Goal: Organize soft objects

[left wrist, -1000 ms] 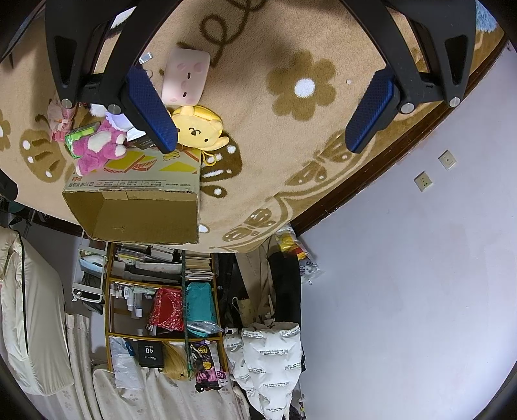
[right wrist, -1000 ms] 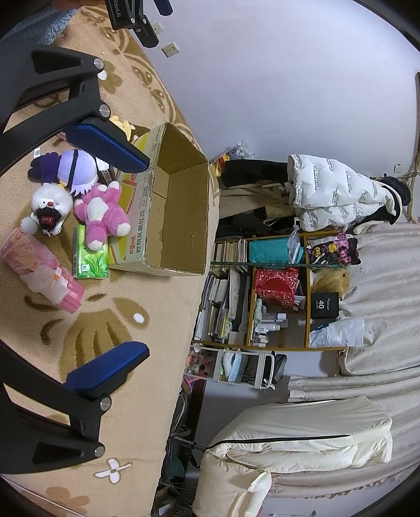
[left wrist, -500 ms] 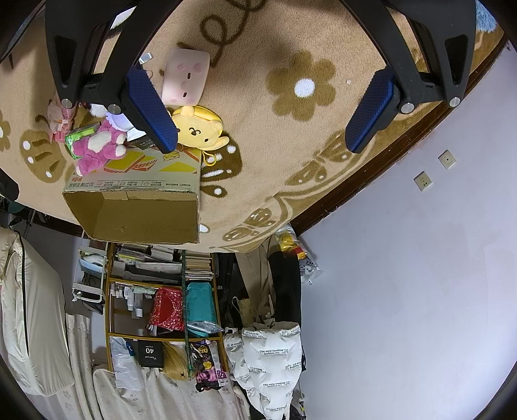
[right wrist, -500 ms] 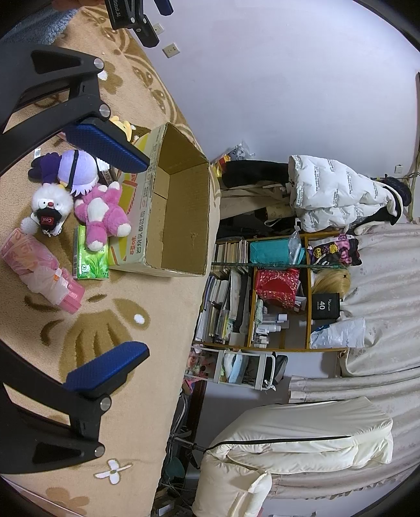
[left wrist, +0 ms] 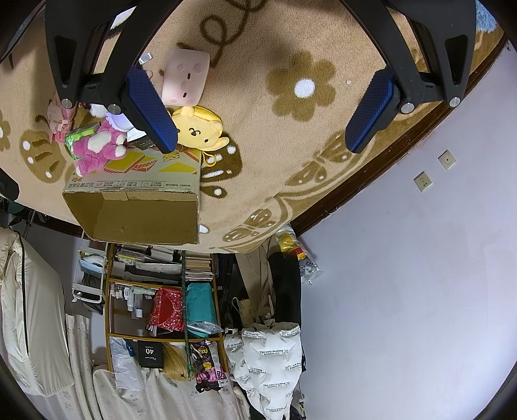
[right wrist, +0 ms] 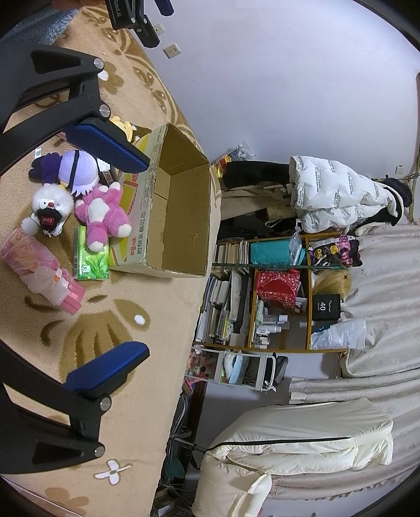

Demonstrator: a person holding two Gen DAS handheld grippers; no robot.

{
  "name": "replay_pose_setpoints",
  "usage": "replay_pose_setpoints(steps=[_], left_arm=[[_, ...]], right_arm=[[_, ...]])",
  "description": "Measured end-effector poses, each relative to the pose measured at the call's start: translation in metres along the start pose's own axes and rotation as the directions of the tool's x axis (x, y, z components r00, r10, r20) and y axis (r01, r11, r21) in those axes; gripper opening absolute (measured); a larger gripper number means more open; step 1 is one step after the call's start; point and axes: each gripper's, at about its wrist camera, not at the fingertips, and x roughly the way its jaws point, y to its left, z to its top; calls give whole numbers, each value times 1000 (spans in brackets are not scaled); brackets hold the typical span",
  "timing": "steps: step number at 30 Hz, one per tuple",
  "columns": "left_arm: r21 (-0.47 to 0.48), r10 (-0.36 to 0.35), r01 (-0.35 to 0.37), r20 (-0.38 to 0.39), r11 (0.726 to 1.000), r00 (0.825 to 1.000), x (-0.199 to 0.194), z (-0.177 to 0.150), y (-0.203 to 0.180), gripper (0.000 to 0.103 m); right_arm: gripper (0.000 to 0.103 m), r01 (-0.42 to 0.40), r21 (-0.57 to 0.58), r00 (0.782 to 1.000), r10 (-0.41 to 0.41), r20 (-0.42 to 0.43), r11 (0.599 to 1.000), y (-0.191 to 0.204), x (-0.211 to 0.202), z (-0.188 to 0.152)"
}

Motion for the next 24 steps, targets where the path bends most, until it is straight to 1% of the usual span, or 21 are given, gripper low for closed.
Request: replay_pose_setpoints(steps=[16, 24], left_arm=[[0, 1, -1, -1, 1000, 1000, 0, -1, 1, 102], [1, 4, -4, -26, 1000, 1000, 4, -5, 3, 102]], right_arm=[[103, 0, 0, 1000, 0, -2, 1000, 1, 0, 0], [103, -1, 0, 1000, 1, -4, 1000, 1, 0, 1]])
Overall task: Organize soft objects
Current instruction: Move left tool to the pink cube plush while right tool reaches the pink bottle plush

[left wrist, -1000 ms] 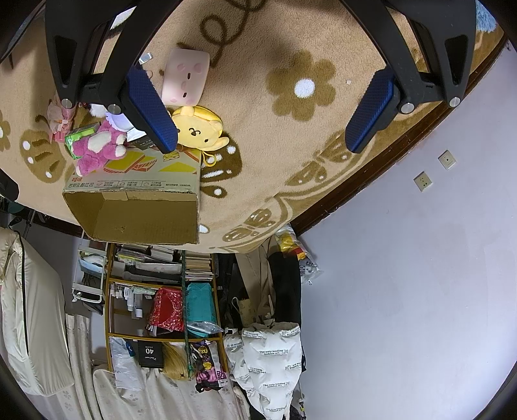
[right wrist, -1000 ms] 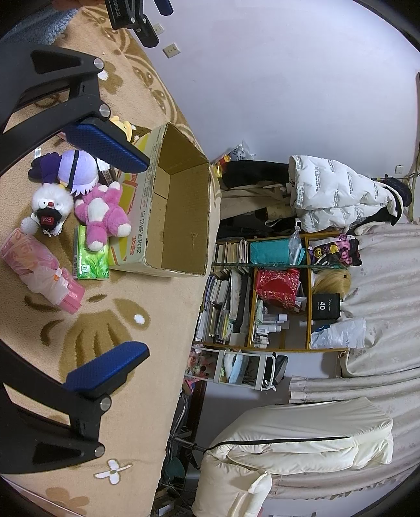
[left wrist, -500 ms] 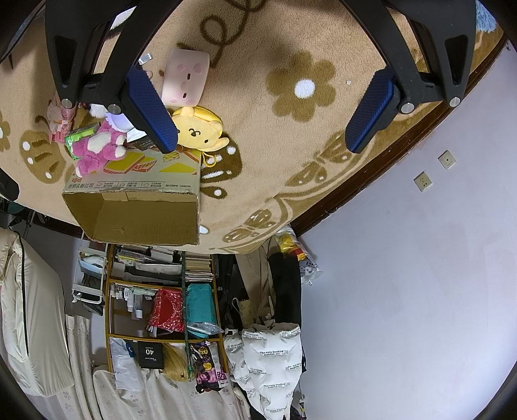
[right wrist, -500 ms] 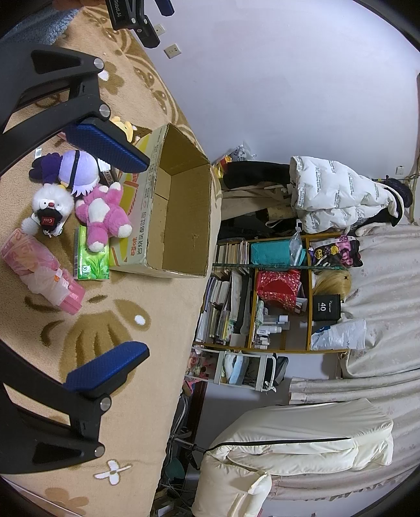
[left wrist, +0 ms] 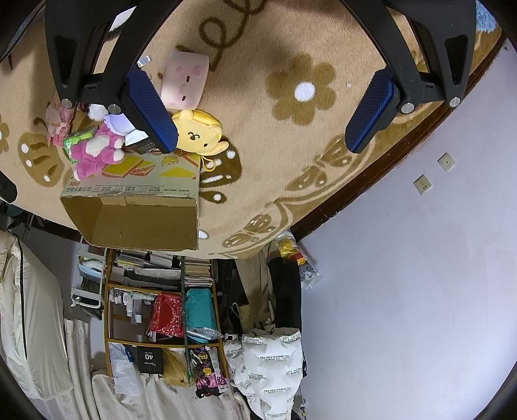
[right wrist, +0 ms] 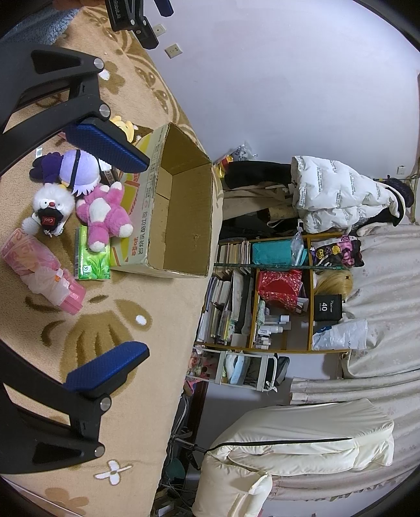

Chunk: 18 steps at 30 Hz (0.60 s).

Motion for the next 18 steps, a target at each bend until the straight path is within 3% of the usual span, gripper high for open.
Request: replay_pose_setpoints(steps=[11, 18], left_arm=[[26, -2, 4, -46, 1000, 999, 8, 4, -11, 102], [49, -33, 38, -88, 998, 996, 19, 6, -22, 102]], right_arm=[[103, -3, -20, 1000, 2, -22, 1000, 2, 2, -4], [103, 3, 16, 993, -1, -120, 1000, -2, 28, -6]])
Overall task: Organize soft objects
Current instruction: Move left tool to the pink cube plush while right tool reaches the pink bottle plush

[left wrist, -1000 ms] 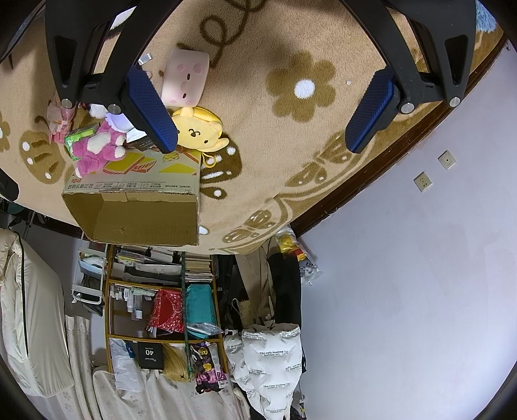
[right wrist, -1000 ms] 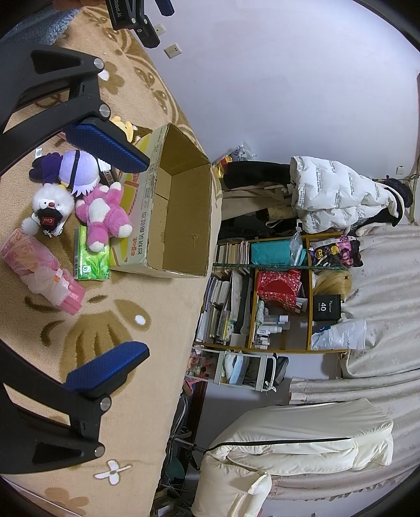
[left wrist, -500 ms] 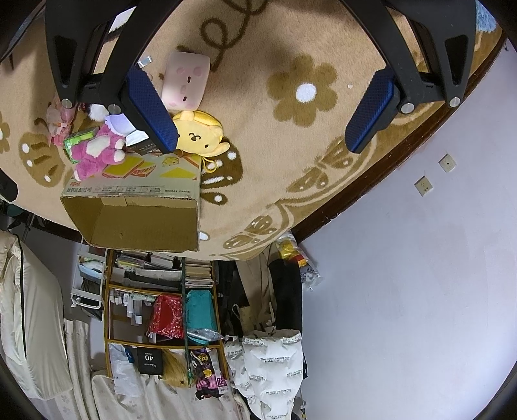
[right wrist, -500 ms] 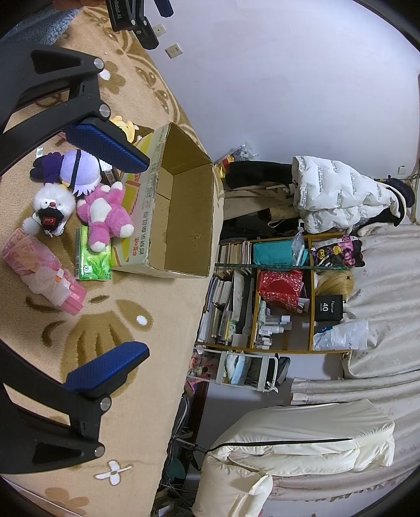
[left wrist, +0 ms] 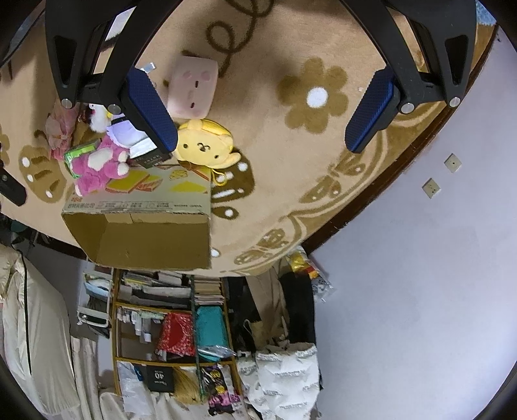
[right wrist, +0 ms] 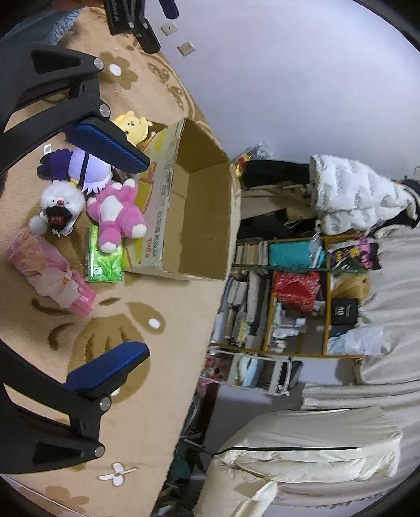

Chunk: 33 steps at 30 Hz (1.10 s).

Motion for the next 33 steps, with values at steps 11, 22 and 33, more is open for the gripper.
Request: replay_pose_setpoints(steps=[11, 22, 33], left_arm=[[63, -64, 73, -131, 995, 989, 38, 0, -31, 102], [67, -97, 120, -281, 991, 955, 76, -14, -45, 102], [70, -130, 174, -412, 982, 902, 106, -30, -57, 102]], right_arm=[[103, -5, 115, 972, 31, -233, 993, -19, 49, -16], [103, 41, 183, 905, 41, -424, 982, -35, 92, -35], [94, 49, 240, 825, 96, -556, 969, -42, 125, -65]])
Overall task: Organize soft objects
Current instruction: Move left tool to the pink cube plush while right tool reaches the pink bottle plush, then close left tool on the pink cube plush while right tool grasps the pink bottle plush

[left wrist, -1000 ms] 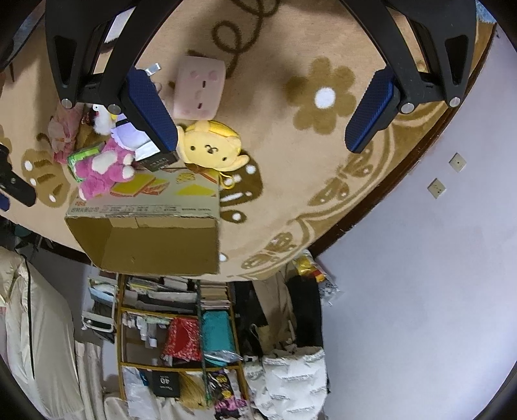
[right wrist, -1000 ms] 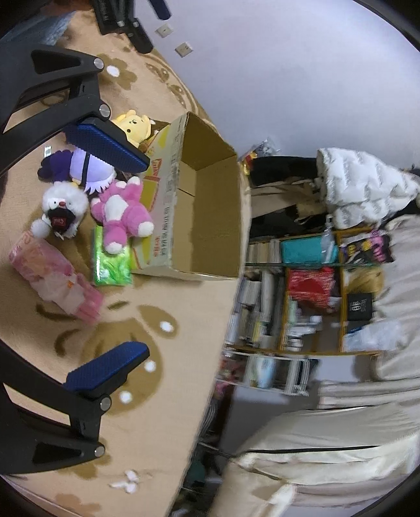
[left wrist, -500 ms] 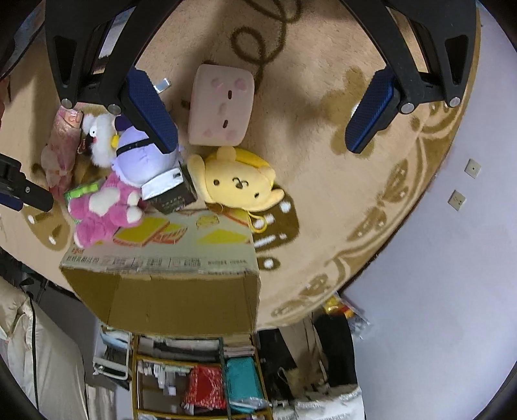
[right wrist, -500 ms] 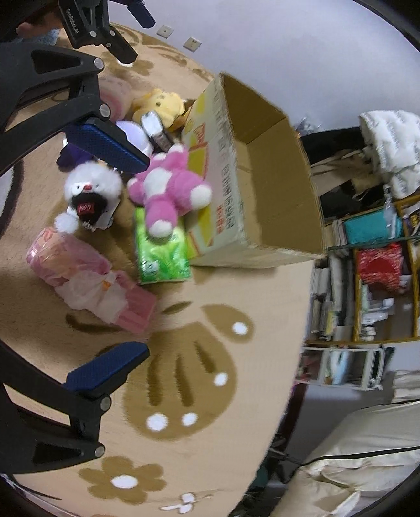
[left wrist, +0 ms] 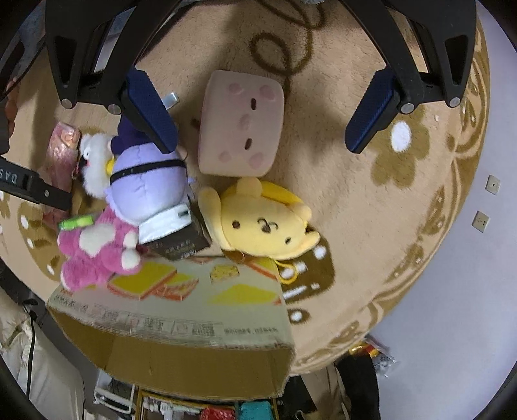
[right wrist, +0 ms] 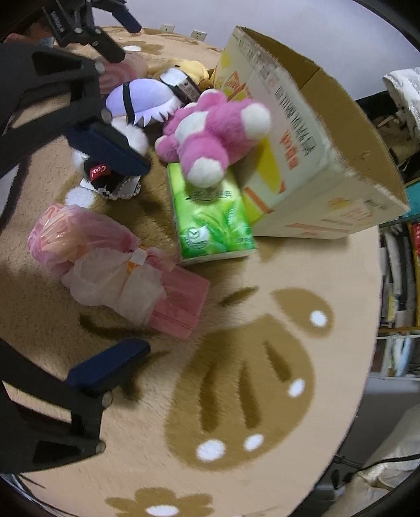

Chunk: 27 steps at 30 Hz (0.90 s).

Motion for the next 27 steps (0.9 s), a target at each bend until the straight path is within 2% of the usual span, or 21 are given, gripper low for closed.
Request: replay_pose_setpoints(steps=[3, 5, 7, 9, 10, 15, 16, 17, 20, 27], left_arm=[[21, 8, -8, -22, 1000, 1000, 6, -2, -4, 102], [26, 9, -8, -37, 1000, 999, 11, -3, -5, 102], [32, 14, -12, -51, 999, 999, 15, -4, -6, 102], [36, 16, -14, -62, 999, 998, 18, -5, -7, 100], [36, 15, -13, -66, 999, 998, 19, -6, -8, 96], [16, -6, 8, -116, 1000, 993, 28, -8, -5, 76], [13, -10, 11, -121, 1000, 993, 28, -9, -5, 72], [5, -23, 24, -123, 1000, 992, 28, -9, -4, 66], [-23, -73, 71, -131, 997, 989, 28, -9, -3, 53], [-4, -59, 59, -102, 998, 993, 23, -12, -5, 43]], right_arm=[[91, 20, -21, 1000, -20, -4, 1000, 4, 2, -2], [84, 38, -33, 999, -38, 0, 999, 8, 0, -3], [68, 36, -30, 999, -36, 2, 999, 8, 1, -3], [58, 36, -25, 999, -36, -2, 999, 7, 1, -5], [50, 37, -26, 999, -37, -3, 999, 7, 1, -5], [42, 26, -47, 1000, -26, -1, 999, 12, -4, -7], [37, 28, -49, 1000, -28, 4, 998, 11, -7, -7], [30, 31, -50, 999, -30, 18, 998, 9, -10, -6], [22, 1, -36, 999, 0, 43, 999, 7, -20, -5], [14, -28, -46, 995, 33, 96, 999, 2, -40, -4]])
